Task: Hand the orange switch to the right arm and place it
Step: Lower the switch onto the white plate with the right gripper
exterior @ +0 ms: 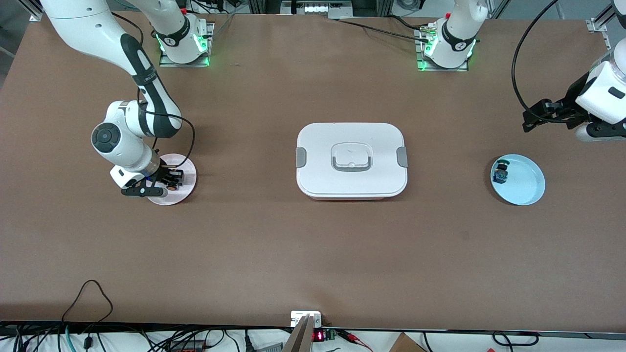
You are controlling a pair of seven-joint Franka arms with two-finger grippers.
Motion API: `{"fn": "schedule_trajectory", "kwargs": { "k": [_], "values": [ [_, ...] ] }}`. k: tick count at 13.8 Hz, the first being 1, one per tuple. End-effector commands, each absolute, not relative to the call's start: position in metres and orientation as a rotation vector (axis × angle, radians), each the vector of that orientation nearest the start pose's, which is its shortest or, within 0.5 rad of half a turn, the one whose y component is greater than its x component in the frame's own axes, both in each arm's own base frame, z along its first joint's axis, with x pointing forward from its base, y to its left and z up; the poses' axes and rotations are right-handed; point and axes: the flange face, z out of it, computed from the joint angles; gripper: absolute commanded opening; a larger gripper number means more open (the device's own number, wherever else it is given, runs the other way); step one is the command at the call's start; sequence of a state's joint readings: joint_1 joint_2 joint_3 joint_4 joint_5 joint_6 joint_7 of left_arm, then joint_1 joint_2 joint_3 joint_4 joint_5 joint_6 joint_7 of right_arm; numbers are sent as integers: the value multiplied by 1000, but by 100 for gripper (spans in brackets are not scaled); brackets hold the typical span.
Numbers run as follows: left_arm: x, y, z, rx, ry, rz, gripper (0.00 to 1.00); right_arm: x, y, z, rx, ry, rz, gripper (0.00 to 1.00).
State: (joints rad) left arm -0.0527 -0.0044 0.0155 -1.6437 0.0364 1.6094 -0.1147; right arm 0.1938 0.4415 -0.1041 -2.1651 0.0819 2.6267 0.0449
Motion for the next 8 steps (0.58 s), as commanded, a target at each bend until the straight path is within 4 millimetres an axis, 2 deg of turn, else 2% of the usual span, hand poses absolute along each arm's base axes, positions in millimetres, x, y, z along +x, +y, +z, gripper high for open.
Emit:
{"fn": "schedule_trajectory", "kwargs": {
  "k": [1, 3, 5, 6, 8],
  "values": [
    [557, -19, 601, -3098, -134, 50, 100, 569, 51, 211, -3137, 7, -91, 79],
    [558, -19, 601, -3099, -134, 47, 100, 571, 51, 233, -3131, 6, -78, 84],
    [557, -19, 601, -3099, -131, 50, 100, 573, 52, 268, -3121, -20, -74, 86],
    [558, -19, 601, -3099, -134, 47, 100, 573, 54, 287, -3115, -35, -75, 94],
    [558, -18, 601, -3099, -134, 47, 100, 573, 55, 338, -3102, -47, -42, 99]
  ]
}}
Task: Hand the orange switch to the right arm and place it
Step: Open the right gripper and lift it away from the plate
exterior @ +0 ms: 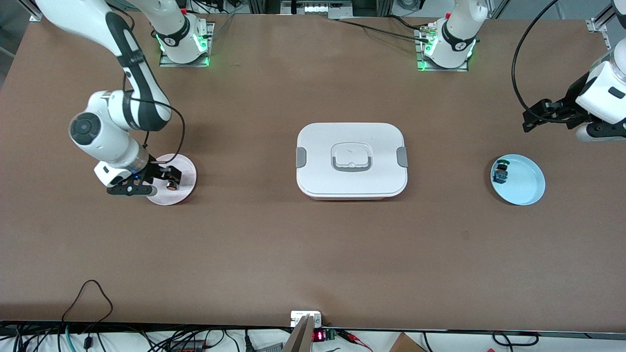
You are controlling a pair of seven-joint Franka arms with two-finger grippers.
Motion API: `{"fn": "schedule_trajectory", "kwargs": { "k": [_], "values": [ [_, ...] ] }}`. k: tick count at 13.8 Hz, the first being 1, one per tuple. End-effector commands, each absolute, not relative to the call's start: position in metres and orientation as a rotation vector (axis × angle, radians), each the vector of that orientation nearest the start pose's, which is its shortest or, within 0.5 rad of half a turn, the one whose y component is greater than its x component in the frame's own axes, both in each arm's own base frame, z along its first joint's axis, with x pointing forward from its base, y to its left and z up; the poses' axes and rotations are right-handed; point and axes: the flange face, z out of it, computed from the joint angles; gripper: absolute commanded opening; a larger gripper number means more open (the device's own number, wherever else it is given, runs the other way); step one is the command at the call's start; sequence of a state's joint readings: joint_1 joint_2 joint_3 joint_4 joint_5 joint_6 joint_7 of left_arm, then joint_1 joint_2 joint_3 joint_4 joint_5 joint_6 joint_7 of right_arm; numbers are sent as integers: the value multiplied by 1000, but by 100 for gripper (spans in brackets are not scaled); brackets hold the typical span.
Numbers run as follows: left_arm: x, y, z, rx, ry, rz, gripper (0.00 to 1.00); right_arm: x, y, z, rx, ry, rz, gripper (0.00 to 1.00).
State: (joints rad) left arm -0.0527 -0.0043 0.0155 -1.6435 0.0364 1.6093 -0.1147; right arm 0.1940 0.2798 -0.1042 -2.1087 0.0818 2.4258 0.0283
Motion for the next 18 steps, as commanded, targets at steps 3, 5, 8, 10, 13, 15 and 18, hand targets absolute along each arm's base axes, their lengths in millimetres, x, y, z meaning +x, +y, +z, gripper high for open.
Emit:
{"fn": "schedule_trajectory", "kwargs": {
  "k": [3, 5, 8, 10, 13, 15, 18],
  "values": [
    [558, -19, 601, -3099, -134, 47, 100, 575, 56, 427, -3086, -59, 65, 99],
    [558, -19, 601, -3099, -134, 47, 100, 579, 55, 479, -3084, -81, 95, 100],
    [558, -19, 601, -3099, -131, 47, 100, 567, 51, 547, -3071, -181, 34, 100],
    [558, -19, 601, -3099, -131, 47, 100, 552, 47, 575, -3064, -212, -6, 100],
    [558, -19, 601, -3099, -131, 47, 100, 549, 47, 588, -3062, -218, -37, 100],
    [558, -19, 601, -3099, -131, 47, 100, 548, 47, 597, -3062, -216, -28, 100],
    [557, -19, 601, -3099, -131, 50, 100, 550, 42, 595, -3060, -214, -19, 100]
  ]
}}
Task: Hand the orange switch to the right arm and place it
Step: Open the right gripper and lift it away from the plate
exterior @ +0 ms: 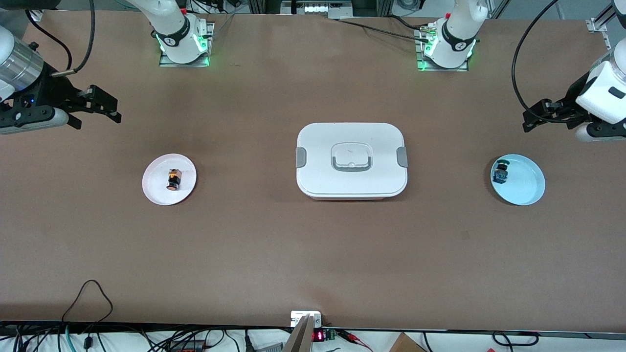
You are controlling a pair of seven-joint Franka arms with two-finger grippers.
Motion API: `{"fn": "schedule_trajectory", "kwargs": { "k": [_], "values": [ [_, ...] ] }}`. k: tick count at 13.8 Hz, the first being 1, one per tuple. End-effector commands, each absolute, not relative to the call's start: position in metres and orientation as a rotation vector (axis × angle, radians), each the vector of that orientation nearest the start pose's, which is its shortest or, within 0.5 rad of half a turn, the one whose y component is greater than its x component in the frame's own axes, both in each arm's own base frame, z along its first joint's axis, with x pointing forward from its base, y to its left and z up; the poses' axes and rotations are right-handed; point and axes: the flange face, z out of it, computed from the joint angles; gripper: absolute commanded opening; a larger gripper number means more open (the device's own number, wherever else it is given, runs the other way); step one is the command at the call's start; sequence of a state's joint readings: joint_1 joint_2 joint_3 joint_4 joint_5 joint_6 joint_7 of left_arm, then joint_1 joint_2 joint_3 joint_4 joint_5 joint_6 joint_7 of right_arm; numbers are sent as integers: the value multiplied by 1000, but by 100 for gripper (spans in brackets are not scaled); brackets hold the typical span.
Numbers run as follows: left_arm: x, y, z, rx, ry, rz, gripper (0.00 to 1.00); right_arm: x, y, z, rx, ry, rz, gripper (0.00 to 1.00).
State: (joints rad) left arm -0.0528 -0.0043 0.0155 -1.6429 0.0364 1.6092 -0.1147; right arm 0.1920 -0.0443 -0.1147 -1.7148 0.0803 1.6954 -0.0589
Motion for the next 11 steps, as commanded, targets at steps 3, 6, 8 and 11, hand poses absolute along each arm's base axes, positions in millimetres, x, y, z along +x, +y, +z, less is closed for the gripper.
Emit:
{"fn": "schedule_trajectory", "kwargs": {
  "k": [3, 6, 8, 11],
  "values": [
    [558, -18, 601, -3099, -136, 47, 100, 550, 48, 600, -3059, -204, -32, 100],
    [558, -18, 601, -3099, -136, 47, 100, 552, 47, 600, -3057, -199, -34, 100],
    [558, -18, 601, -3099, -134, 47, 100, 552, 46, 602, -3056, -197, -42, 100],
    [558, -18, 601, -3099, -131, 47, 100, 552, 44, 601, -3058, -209, -38, 100]
  ]
}}
